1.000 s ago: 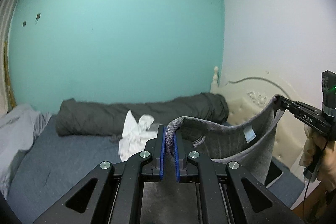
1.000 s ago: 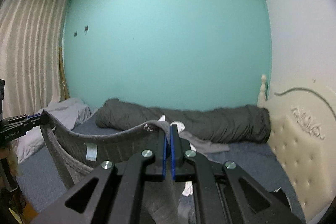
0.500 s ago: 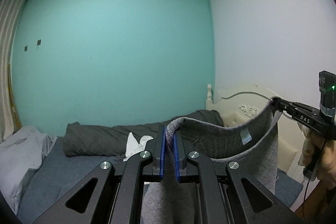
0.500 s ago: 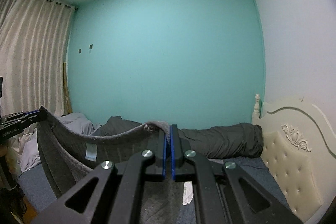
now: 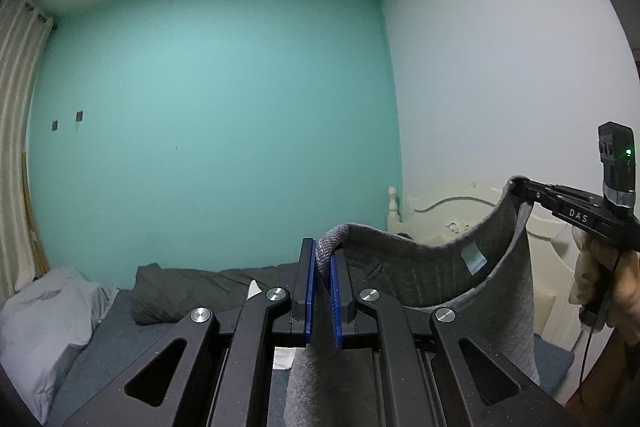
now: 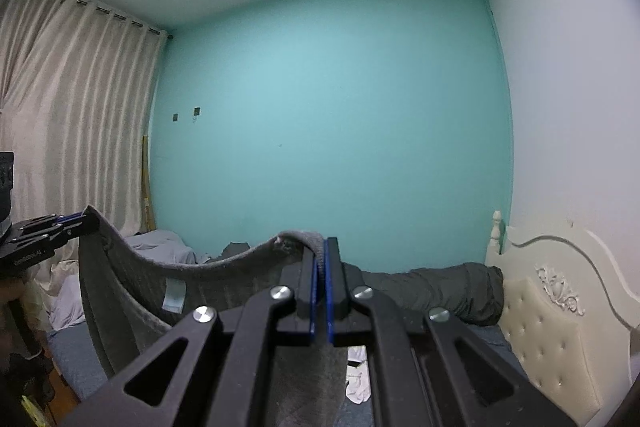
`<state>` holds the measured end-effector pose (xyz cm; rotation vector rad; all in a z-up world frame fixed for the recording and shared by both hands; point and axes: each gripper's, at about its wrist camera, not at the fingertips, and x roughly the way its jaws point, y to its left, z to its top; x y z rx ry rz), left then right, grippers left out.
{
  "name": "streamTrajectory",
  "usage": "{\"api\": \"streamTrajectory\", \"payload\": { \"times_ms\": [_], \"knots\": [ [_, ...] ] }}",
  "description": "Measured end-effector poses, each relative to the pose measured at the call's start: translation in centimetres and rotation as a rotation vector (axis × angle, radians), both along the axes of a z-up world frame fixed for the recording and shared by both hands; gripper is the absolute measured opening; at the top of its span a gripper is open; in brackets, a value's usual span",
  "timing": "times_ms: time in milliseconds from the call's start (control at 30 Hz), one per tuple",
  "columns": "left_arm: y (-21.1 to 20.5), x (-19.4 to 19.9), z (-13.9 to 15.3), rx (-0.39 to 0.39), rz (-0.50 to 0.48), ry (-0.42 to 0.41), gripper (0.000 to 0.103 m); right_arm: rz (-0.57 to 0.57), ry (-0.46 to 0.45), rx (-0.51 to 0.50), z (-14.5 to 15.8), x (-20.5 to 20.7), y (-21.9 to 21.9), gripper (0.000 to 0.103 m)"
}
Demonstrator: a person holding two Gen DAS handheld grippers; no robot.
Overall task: Fold clothes
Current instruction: 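Lift the grey sweatshirt by the collar with both tools and shake it, then lower the sweatshirt onto the sheet and open both tools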
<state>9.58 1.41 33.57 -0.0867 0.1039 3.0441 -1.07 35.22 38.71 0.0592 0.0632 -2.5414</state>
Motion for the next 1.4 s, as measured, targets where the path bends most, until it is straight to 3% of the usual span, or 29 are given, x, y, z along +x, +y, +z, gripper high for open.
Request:
{"api": "streamTrajectory", "payload": {
  "times_ms": [167, 400, 600, 933, 1400],
  "knots": [
    [0.4, 1.7, 0.3, 0.001, -0.015, 0.017, 0.007, 0.009, 0.01, -0.002, 0.7, 1.4, 0.4, 0.002],
    [-0.4, -0.7, -2.7, 0.026, -0.01, -0.055, 0.007, 0.008, -0.06, 0.029, -1.6, -0.2, -0.1, 0.003],
    [-0.5, -6.7, -8.4, 0.022, 0.006, -0.167, 0.007, 0.006, -0.183, 0.08, -8.0, -5.9, -2.5, 0.003],
    [-4.0, -20.1, -22.1, 0.087, 0.058, -0.389, 0.007, -0.012, -0.351, 0.148, -19.9, -17.7, -7.1, 0.003],
    [-9.8, -39.7, -38.3, 0.128, 0.106, -0.643, 0.007, -0.046, -0.57, 0.235, -37.3, -35.4, -13.7, 0.003]
  ]
}}
